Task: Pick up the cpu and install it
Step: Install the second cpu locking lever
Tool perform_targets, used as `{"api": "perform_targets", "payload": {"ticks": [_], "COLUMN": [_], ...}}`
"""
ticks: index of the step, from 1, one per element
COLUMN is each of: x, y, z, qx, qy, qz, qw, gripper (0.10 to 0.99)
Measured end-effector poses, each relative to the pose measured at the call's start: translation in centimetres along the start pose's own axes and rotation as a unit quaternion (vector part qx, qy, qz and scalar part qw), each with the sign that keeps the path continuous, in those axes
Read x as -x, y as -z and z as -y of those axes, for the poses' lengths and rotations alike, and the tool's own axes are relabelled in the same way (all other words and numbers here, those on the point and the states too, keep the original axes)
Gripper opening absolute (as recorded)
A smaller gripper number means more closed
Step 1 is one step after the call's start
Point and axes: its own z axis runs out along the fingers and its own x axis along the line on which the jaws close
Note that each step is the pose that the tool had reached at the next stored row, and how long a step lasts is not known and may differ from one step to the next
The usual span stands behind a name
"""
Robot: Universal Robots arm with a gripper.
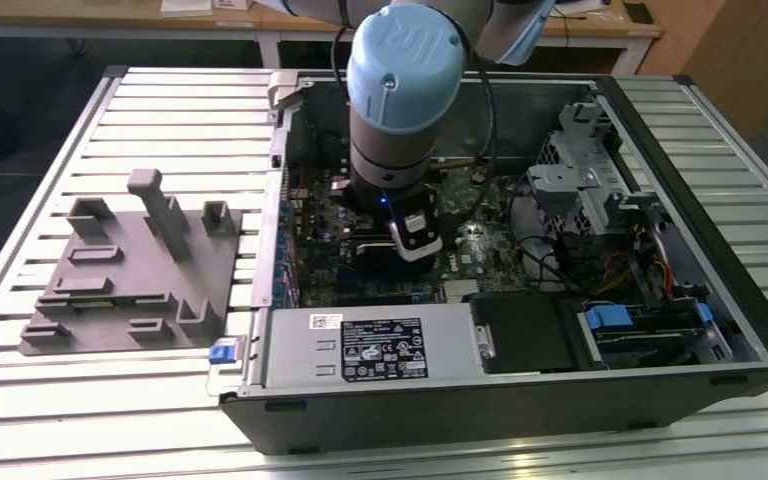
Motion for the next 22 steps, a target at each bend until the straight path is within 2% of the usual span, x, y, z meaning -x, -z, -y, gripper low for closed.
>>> {"api": "perform_targets", "payload": {"ticks": [9, 13, 17, 22], "x": [-0.77, -0.84, -0.86, -0.88], "y": [-0.16, -0.27, -0.38, -0.14], "z": [-0.13, -0.30, -0.34, -0.44], "qx": [0.0000, -0.0006, -0.0054, -0.0055], "qy": [0.000, 0.001, 0.002, 0.002], "qz": [0.0000, -0.0002, 0.0003, 0.0004], "qw": [1.0000, 1.0000, 1.0000, 1.0000], "gripper": [0.106, 0.106, 0.106, 0.106]}}
